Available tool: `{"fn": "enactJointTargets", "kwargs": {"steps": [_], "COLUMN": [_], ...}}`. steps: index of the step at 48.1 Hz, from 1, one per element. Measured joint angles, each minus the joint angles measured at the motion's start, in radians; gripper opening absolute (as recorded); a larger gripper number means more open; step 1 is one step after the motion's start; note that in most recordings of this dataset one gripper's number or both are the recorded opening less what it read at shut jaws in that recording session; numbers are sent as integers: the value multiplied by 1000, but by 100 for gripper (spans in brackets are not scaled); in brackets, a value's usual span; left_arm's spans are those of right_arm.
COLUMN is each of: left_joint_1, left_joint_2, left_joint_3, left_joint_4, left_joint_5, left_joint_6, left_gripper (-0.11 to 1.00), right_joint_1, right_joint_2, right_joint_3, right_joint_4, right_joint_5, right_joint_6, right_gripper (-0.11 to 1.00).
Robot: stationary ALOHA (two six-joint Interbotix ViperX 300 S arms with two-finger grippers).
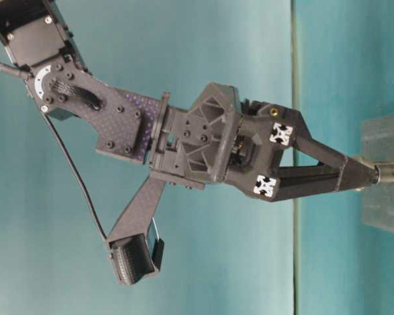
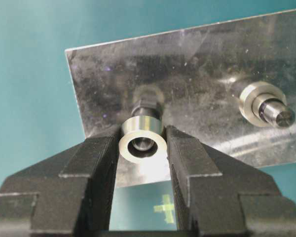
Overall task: Insert the washer onto the shaft.
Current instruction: 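Lower the washer down the shaft and open the right gripper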
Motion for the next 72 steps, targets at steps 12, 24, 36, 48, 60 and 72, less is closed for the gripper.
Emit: {"fn": "enactJointTargets", "kwargs": {"steps": [12,24,36,48,60,72], "left_joint_1": [-3,-3,-3,-8,-8,-8], "left_joint_2": [0,0,-2,-3,-5,-5], "left_joint_3": [0,0,0,0,0,0], "left_joint_4": [0,0,0,-2,0,0], "left_joint_5": [0,0,0,2,2,0], "left_joint_6": [0,0,0,0,0,0], "left_gripper": [0,0,0,0,0,0], "right_joint_1": [0,0,0,25,-17,-6], "right_joint_2": [12,34,55,57,63,63], "right_joint_3": [-15,-46,-66,-80,-81,-97], "right_joint_4": [0,0,0,12,-2,2], "right_joint_5": [11,52,72,72,75,78], "right_joint_6": [0,0,0,0,0,0], "right_gripper": [33,34,72,71,70,70]}}
